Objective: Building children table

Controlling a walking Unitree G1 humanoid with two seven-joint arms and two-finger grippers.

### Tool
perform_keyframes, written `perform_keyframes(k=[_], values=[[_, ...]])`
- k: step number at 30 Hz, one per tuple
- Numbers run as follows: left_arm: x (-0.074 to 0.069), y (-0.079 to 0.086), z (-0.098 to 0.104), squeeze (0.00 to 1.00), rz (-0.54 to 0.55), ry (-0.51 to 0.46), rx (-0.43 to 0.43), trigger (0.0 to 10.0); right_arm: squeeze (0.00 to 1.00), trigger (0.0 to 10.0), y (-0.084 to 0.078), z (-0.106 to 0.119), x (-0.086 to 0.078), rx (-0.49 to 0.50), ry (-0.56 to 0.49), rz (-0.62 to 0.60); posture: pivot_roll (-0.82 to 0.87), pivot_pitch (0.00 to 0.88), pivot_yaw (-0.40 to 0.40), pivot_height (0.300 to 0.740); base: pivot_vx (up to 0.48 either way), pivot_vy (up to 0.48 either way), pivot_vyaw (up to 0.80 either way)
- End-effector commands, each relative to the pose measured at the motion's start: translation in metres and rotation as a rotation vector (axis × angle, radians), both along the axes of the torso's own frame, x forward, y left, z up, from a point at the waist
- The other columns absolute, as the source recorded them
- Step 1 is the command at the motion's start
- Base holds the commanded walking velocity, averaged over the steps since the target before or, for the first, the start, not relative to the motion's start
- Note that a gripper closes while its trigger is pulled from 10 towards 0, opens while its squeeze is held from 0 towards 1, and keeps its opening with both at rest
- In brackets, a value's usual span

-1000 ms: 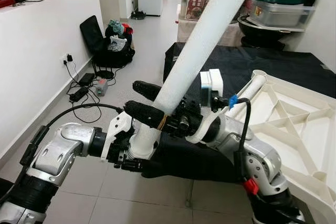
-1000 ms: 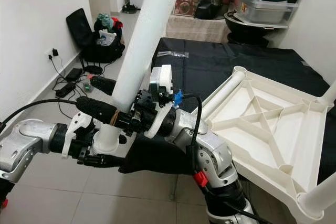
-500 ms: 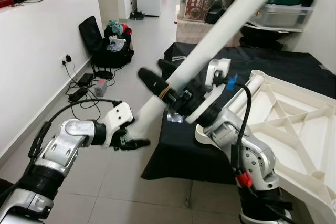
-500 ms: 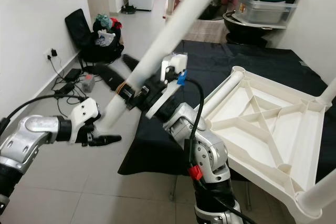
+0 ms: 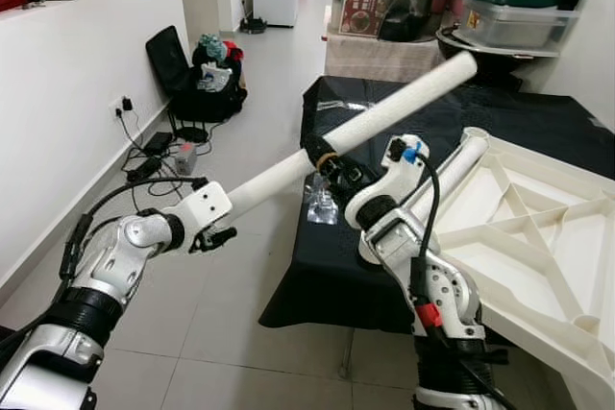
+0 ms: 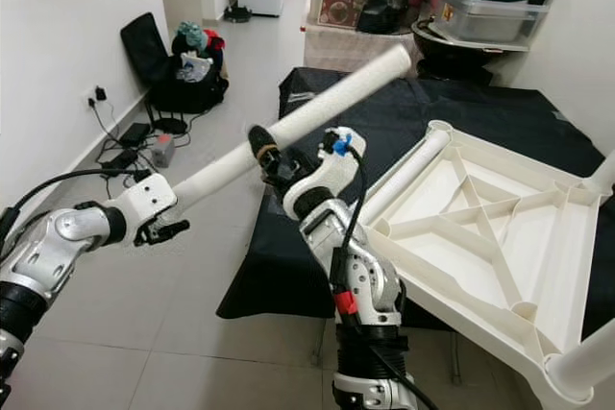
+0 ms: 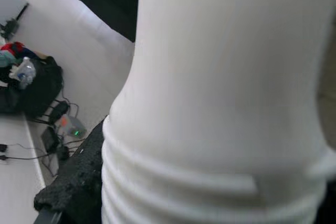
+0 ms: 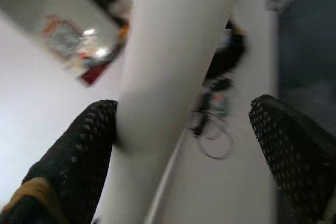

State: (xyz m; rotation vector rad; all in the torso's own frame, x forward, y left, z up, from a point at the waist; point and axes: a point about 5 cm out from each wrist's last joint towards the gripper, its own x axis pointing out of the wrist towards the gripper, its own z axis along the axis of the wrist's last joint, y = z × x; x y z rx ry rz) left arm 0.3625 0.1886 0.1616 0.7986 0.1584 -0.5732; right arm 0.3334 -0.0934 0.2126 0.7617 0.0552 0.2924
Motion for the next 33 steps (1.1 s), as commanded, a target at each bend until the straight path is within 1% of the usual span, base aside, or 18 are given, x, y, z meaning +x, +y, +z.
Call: perform_keyframes(k=[1,4,6,8,9,11,12,13,15,17,19,20,21,23,25,26,28,33], values=[[0.004,-0.008,0.003,0.0,-0.014,-0.047,0.019,10.0,0.0,10.0,0.016,-0.018,0.0,0.133,0.132,-0.059,0.08,0.0,-0.067,0.74,0.0,0.0,0.0],[0.004,-0.008,0.003,0.0,-0.014,-0.05,0.019,10.0,0.0,10.0,0.015,-0.02,0.001,0.14,0.152,-0.087,0.08,0.0,-0.067,0.74,0.0,0.0,0.0],[0.004,-0.011,-0.001,0.0,-0.022,-0.049,0.016,10.0,0.0,10.0,0.008,-0.019,0.006,0.197,0.176,-0.169,0.08,0.0,-0.068,0.74,0.0,0.0,0.0],[0.004,-0.012,-0.002,0.0,-0.025,-0.048,0.017,10.0,0.0,10.0,0.006,-0.017,0.007,0.22,0.177,-0.186,0.08,0.0,-0.068,0.74,0.0,0.0,0.0],[0.004,-0.013,-0.004,0.0,-0.028,-0.048,0.02,10.0,0.0,10.0,0.008,-0.014,0.008,0.267,0.179,-0.178,0.07,0.0,-0.068,0.74,0.0,0.0,0.0],[0.004,-0.013,-0.004,0.0,-0.028,-0.048,0.02,10.0,0.0,10.0,0.008,-0.014,0.008,0.267,0.179,-0.178,0.07,0.0,-0.068,0.74,0.0,0.0,0.0],[0.004,-0.013,-0.006,0.0,-0.029,-0.047,0.023,10.0,0.0,10.0,0.012,-0.012,0.008,0.308,0.183,-0.161,0.07,0.0,-0.068,0.74,0.0,0.0,0.0],[0.004,-0.013,-0.006,0.0,-0.029,-0.047,0.023,10.0,0.0,10.0,0.012,-0.012,0.008,0.308,0.183,-0.161,0.07,0.0,-0.068,0.74,0.0,0.0,0.0],[0.006,-0.013,-0.008,0.0,-0.032,-0.052,0.031,10.0,0.0,10.0,0.027,-0.01,0.005,0.371,0.209,-0.097,0.07,0.0,-0.068,0.74,0.0,0.0,0.0],[0.006,-0.013,-0.008,0.0,-0.032,-0.052,0.031,10.0,0.0,10.0,0.027,-0.01,0.005,0.371,0.209,-0.097,0.07,0.0,-0.068,0.74,0.0,0.0,0.0],[0.007,-0.013,-0.008,0.0,-0.034,-0.057,0.037,10.0,0.0,10.0,0.037,-0.004,0.0,0.443,0.188,-0.025,0.07,0.0,-0.068,0.74,0.0,0.0,0.0],[0.007,-0.012,-0.009,0.0,-0.033,-0.056,0.037,10.0,0.0,10.0,0.037,0.0,-0.002,0.479,0.157,0.0,0.07,0.0,-0.071,0.74,0.0,0.0,0.0],[0.007,-0.012,-0.009,0.0,-0.033,-0.056,0.037,10.0,0.0,10.0,0.037,0.0,-0.002,0.479,0.157,0.0,0.07,0.0,-0.071,0.74,0.0,0.0,0.0],[0.007,-0.011,-0.009,0.0,-0.031,-0.055,0.037,10.0,0.0,10.0,0.033,0.004,-0.004,0.511,0.115,0.02,0.08,0.0,-0.072,0.74,0.0,0.0,0.0],[0.007,-0.01,-0.01,0.0,-0.028,-0.052,0.035,10.0,0.0,10.0,0.024,0.01,-0.008,0.54,0.052,0.043,0.07,0.0,-0.07,0.74,0.0,0.0,0.0],[0.007,-0.01,-0.01,0.0,-0.028,-0.052,0.035,10.0,0.0,10.0,0.024,0.01,-0.008,0.54,0.052,0.043,0.07,0.0,-0.07,0.74,0.0,0.0,0.0],[0.007,-0.009,-0.011,0.0,-0.025,-0.053,0.031,10.0,0.0,10.0,0.015,0.011,-0.013,0.538,0.005,0.062,0.07,0.0,-0.07,0.74,0.0,0.0,0.0],[0.007,-0.009,-0.01,0.0,-0.025,-0.055,0.029,10.0,0.0,10.0,0.011,0.009,-0.015,0.534,-0.005,0.065,0.07,0.0,-0.067,0.74,0.0,0.0,0.0]])
